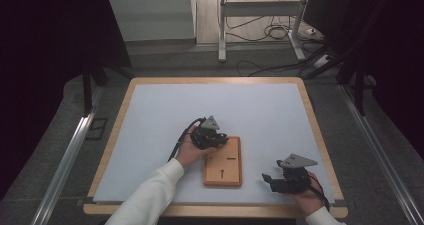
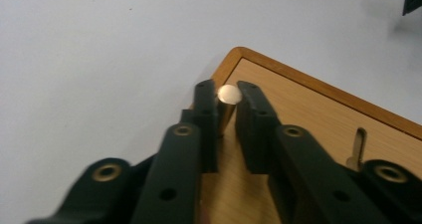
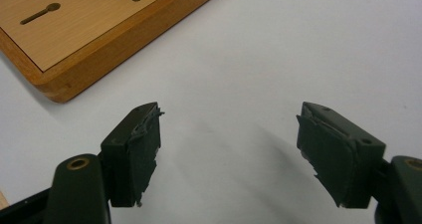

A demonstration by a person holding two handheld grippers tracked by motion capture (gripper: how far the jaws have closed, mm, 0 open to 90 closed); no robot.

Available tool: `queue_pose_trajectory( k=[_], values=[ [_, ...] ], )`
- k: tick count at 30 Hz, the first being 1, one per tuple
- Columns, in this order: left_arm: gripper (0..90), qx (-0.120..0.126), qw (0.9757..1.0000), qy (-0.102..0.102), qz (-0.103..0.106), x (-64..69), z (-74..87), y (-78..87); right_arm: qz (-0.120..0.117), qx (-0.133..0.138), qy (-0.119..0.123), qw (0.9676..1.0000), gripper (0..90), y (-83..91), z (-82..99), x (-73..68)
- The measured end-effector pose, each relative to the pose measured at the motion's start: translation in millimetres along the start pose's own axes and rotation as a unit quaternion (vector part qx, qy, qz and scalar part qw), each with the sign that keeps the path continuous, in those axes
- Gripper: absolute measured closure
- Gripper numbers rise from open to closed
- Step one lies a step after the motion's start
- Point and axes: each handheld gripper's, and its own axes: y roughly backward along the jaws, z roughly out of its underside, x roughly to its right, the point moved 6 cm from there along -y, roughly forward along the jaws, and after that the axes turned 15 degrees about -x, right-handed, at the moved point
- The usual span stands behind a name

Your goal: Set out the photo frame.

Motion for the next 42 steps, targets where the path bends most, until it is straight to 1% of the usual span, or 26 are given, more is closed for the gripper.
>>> queue_pose_trajectory(
  k=[1, 3, 5, 7, 9, 11, 12, 17, 18, 20, 22, 24, 28, 32, 42],
  values=[
    [82.5, -0.001, 1.0000, 0.001, 0.002, -1.0, 0.5, 0.3, 0.000, 0.000, 0.001, 1.0000, 25.1, 0.0, 0.0, -0.1],
    [83.0, 0.003, 0.9999, 0.007, 0.010, -1.9, 0.6, 0.0, 0.000, 0.000, 0.000, 1.0000, 25.1, -0.1, 0.1, 0.0],
    [83.3, 0.002, 0.9999, 0.008, 0.010, -1.9, 0.4, -0.1, -0.001, -0.001, 0.000, 1.0000, 25.1, -0.1, 0.2, 0.0],
    [83.5, -0.001, 0.9999, 0.008, 0.011, -2.7, 0.4, 0.2, -0.001, 0.001, -0.001, 1.0000, 25.1, 0.1, 0.1, 0.2],
    [83.6, 0.000, 0.9998, 0.014, 0.016, -2.7, 0.1, 0.0, -0.001, 0.000, 0.000, 1.0000, 25.1, 0.2, 0.1, 0.5],
    [83.6, -0.003, 0.9997, 0.015, 0.019, -3.4, 0.2, 0.4, -0.001, 0.000, -0.001, 1.0000, 25.1, 0.2, 0.1, 0.2],
    [83.5, -0.001, 0.9996, 0.018, 0.021, -3.5, -0.3, 0.1, -0.001, 0.000, 0.000, 1.0000, 25.1, 0.2, 0.2, 0.2],
    [83.0, -0.006, 0.9990, 0.026, 0.035, -5.0, -0.5, 0.7, -0.001, 0.000, 0.000, 1.0000, 25.1, 0.3, 0.2, 0.5],
    [82.8, -0.005, 0.9987, 0.030, 0.040, -5.4, -0.5, 0.5, -0.001, 0.000, 0.000, 1.0000, 25.1, 0.3, 0.2, 0.5],
    [82.2, -0.010, 0.9982, 0.035, 0.048, -6.6, 0.6, 1.1, 0.000, 0.000, 0.000, 1.0000, 25.1, 0.4, 0.2, 0.5],
    [82.0, -0.005, 0.9977, 0.042, 0.053, -6.1, -0.2, 0.7, 0.000, 0.001, 0.000, 1.0000, 25.1, 0.5, 0.1, 0.7],
    [81.8, -0.010, 0.9978, 0.040, 0.053, -7.1, 0.3, 1.2, 0.000, 0.001, -0.001, 1.0000, 25.1, 0.6, 0.2, 0.8],
    [81.6, -0.004, 0.9970, 0.050, 0.060, -6.5, -0.5, 0.6, 0.000, 0.001, 0.000, 1.0000, 25.1, 0.9, 0.1, 0.6],
    [81.1, -0.008, 0.9964, 0.053, 0.065, -7.7, 0.0, 1.0, 0.000, 0.001, 0.000, 1.0000, 25.1, 0.7, 0.2, 0.8],
    [80.0, -0.025, 0.9937, 0.065, 0.088, -11.4, -1.9, 1.7, 0.000, 0.001, 0.000, 1.0000, 25.1, 0.7, 0.1, 0.6]
  ],
)
